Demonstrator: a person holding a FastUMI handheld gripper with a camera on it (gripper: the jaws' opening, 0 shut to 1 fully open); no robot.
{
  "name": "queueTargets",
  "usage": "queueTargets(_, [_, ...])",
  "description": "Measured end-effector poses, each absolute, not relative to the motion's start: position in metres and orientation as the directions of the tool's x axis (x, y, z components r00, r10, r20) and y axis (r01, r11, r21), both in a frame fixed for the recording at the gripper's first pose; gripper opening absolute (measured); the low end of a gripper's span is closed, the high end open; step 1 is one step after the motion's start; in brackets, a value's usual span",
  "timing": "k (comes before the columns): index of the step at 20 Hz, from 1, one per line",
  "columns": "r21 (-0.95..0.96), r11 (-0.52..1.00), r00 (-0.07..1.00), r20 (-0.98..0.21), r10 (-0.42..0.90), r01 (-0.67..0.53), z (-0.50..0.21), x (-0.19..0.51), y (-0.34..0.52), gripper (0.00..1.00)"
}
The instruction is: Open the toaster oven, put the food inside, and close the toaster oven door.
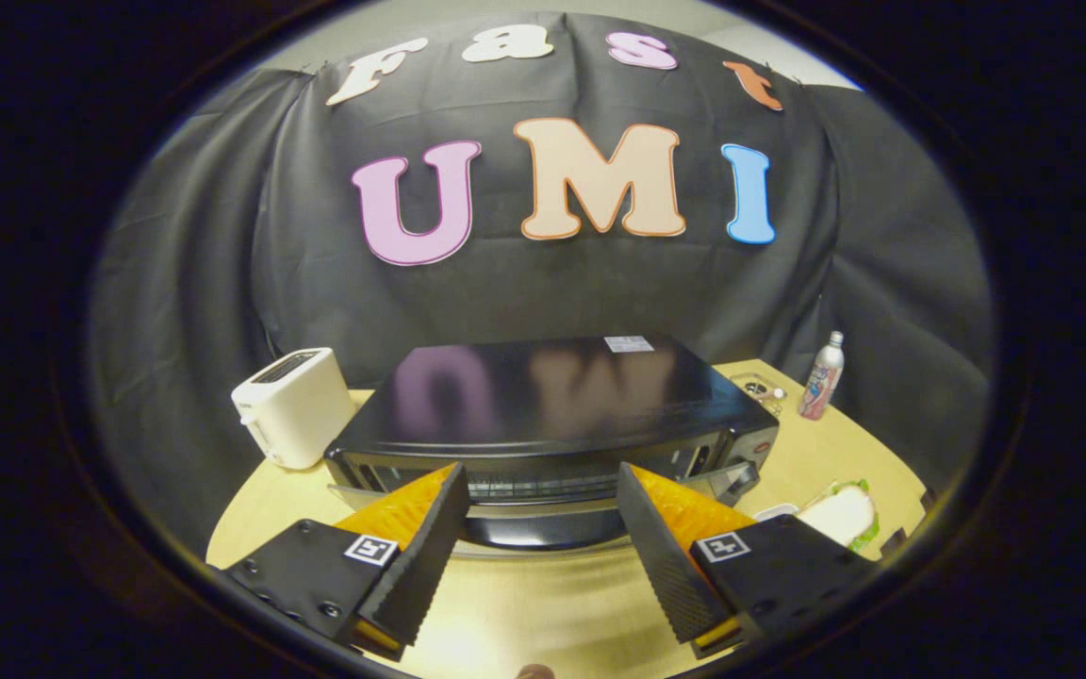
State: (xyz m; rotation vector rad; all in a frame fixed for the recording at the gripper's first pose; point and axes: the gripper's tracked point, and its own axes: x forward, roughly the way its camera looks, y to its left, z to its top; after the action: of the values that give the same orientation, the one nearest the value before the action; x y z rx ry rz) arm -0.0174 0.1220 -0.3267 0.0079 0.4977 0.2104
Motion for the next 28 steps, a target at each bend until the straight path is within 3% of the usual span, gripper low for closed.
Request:
queueTargets(16, [-0.024, 0.986, 0.776, -0.62, 0.113, -0.163, -0.373, -0.106, 0.09, 1.0])
queueTargets(21, [-0.143, 0.958, 0.689, -0.721, 0.071, -0.249, -0.425, -0.126, 0.088, 0.99])
queueTargets(28, [-0.046, 0.977, 0.648, -0.755, 0.101, -0.206, -0.464, -0.137, 0.09, 0.99])
